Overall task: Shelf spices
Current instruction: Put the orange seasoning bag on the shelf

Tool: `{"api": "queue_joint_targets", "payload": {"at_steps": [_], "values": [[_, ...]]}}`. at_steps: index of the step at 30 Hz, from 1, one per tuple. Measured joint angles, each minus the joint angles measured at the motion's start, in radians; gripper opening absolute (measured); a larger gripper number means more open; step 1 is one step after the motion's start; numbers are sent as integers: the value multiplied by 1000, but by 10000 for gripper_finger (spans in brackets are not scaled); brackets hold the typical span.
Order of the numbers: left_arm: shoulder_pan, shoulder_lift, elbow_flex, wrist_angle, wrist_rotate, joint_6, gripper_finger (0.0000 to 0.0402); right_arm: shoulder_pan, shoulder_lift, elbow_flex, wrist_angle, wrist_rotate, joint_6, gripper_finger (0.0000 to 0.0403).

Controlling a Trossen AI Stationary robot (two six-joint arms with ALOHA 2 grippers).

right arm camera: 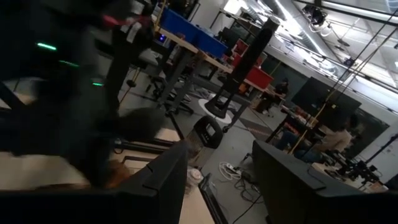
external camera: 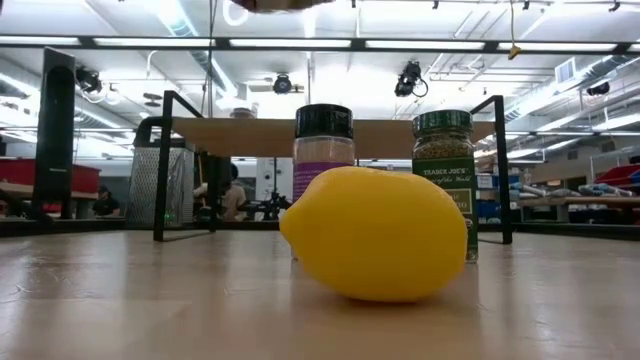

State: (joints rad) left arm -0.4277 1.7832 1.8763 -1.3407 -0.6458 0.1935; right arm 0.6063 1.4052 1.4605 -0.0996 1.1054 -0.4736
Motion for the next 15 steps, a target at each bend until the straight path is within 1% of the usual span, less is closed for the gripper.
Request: {"api": "queue_joint_targets", "payload": {"at_steps": [4, 9, 15], "values": [[73, 0, -6, -15, 0, 88, 0, 20, 0, 0, 0, 0, 0, 179], [167, 0, -72, -13, 26, 193, 0, 50, 0, 0, 0, 0, 0, 179], [266, 0, -150, 13, 40, 250, 0, 73, 0, 0, 0, 0, 0, 179]]}}
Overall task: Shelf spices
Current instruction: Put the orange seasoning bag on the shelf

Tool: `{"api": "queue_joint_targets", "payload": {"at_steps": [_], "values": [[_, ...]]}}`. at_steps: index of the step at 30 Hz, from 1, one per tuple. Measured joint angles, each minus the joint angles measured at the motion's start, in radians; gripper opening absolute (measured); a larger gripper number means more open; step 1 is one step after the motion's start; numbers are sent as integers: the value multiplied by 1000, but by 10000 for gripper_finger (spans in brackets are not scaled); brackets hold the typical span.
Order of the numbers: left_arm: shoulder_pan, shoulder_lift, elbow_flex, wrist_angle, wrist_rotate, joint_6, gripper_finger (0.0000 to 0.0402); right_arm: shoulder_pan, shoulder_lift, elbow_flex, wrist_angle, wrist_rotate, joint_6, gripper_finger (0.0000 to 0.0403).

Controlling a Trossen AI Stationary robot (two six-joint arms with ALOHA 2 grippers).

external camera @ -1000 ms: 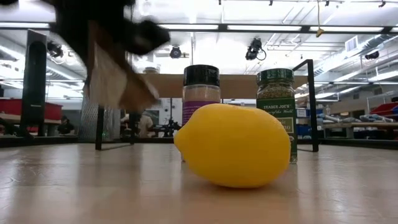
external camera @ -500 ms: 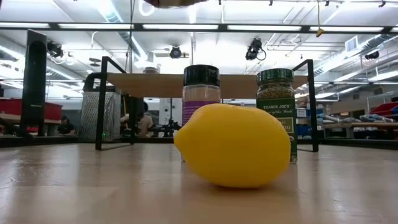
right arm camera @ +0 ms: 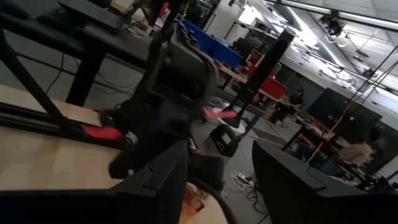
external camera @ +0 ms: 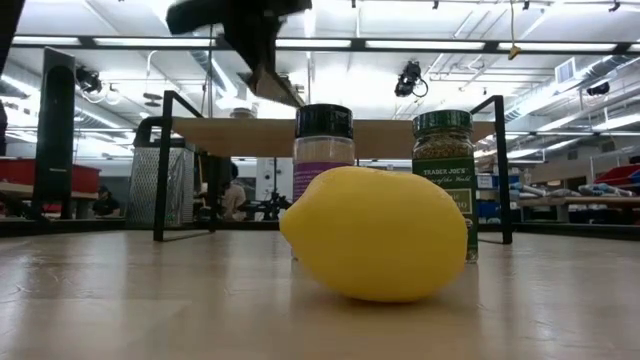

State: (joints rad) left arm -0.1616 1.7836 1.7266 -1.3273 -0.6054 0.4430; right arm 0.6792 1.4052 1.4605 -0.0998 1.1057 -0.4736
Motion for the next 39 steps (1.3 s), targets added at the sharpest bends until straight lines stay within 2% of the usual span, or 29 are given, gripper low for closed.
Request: {"api": "queue_joint_targets", "payload": {"at_steps": [4, 12, 22, 29, 33, 39], "values": [[57, 0, -25, 56, 3, -20, 1, 2, 0, 0, 0, 0, 0, 179], [97, 0, -25, 190, 9, -241, 1, 2, 0, 0, 0, 0, 0, 179], [96, 4, -25, 255, 40, -662, 1, -9, 0, 0, 0, 0, 0, 179], [96, 15, -25, 325, 40, -732, 5, -8, 0, 0, 0, 0, 0, 179], [96, 22, -25, 328, 41, -749, 30, -8, 0, 0, 0, 0, 0, 179], [96, 26, -25, 337, 41, -792, 98, -8, 0, 0, 0, 0, 0, 179]]}}
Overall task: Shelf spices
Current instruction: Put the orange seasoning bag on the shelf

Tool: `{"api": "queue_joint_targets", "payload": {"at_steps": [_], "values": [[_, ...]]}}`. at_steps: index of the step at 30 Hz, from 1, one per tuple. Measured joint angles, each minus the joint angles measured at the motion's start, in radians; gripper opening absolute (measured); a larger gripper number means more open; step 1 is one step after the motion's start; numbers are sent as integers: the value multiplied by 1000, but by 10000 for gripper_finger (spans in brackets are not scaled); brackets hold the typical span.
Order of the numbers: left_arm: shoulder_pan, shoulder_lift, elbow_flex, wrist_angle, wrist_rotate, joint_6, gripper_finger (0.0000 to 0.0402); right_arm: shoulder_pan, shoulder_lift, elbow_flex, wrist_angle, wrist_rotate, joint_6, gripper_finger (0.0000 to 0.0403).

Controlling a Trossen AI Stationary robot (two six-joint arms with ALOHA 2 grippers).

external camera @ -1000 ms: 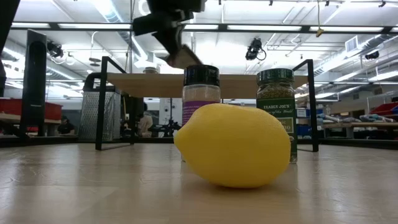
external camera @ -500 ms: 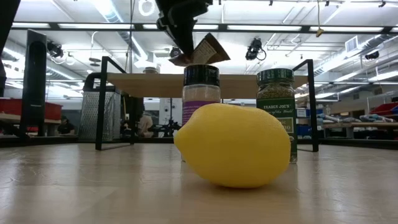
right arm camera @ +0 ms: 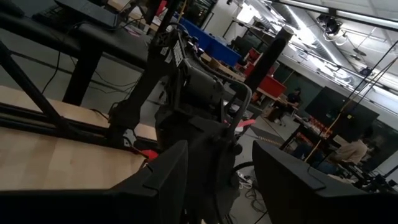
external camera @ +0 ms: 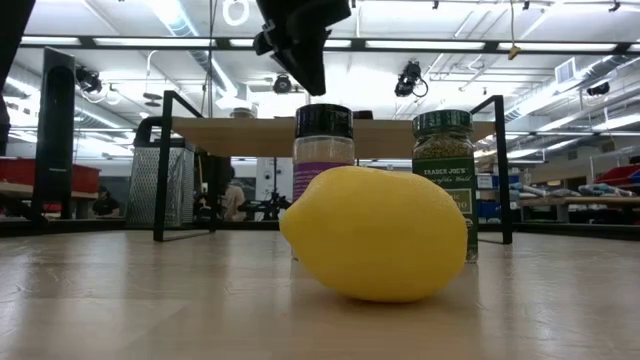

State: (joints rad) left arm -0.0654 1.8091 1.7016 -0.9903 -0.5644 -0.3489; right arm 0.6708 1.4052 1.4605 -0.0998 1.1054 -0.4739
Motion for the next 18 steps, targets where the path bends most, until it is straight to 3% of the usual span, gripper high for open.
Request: {"api": "queue_joint_targets", "payload": {"at_steps": [8, 13, 18], "values": [[-2, 0, 0, 0, 0, 41, 168, 0, 0, 0, 0, 0, 0, 179], [4, 0, 0, -30, 1, 59, 169, 0, 0, 0, 0, 0, 0, 179], [26, -1, -33, -35, -1, 79, 144, 0, 0, 0, 0, 0, 0, 179]]}}
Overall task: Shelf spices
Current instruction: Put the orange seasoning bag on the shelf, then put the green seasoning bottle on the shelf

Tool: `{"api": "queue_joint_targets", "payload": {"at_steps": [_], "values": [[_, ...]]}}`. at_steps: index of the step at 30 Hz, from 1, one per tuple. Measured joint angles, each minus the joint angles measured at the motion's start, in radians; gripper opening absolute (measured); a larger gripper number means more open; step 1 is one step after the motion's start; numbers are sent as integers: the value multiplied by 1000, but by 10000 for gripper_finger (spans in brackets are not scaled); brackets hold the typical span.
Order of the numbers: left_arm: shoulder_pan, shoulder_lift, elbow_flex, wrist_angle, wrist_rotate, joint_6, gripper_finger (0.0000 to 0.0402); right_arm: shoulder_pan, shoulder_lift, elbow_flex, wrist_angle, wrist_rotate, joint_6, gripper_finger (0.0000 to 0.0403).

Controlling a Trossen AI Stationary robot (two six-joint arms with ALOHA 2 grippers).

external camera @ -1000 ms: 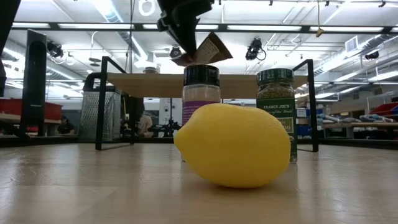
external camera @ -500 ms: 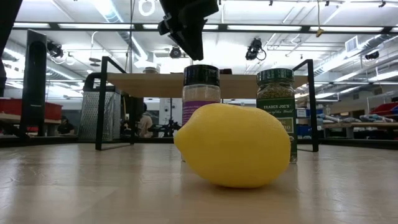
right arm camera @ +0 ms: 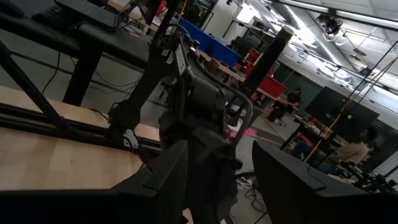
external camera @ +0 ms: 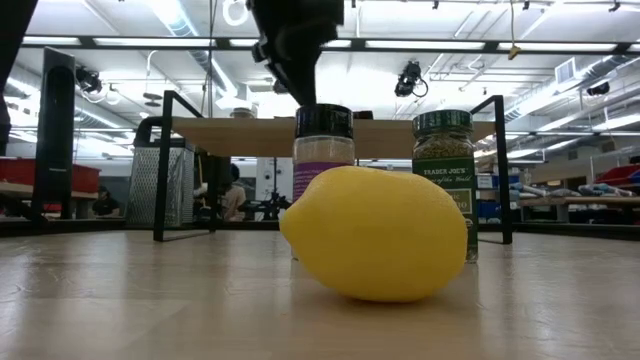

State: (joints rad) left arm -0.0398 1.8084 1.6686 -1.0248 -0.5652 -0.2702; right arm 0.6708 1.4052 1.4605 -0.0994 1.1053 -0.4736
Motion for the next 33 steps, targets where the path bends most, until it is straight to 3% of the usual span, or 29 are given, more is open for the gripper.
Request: {"api": "queue_joint_targets", "payload": {"at_steps": [8, 13, 20, 33], "values": [[2, -2, -74, 23, -4, 1, 75, 0, 0, 0, 0, 0, 0, 179], [-3, -1, -58, 18, 9, -24, 47, 0, 0, 0, 0, 0, 0, 179], [-42, 1, 20, 42, 13, -28, 43, -3, 0, 0, 0, 0, 0, 179], [-52, -10, 25, 58, 13, -18, 40, -6, 0, 0, 0, 0, 0, 179]]}}
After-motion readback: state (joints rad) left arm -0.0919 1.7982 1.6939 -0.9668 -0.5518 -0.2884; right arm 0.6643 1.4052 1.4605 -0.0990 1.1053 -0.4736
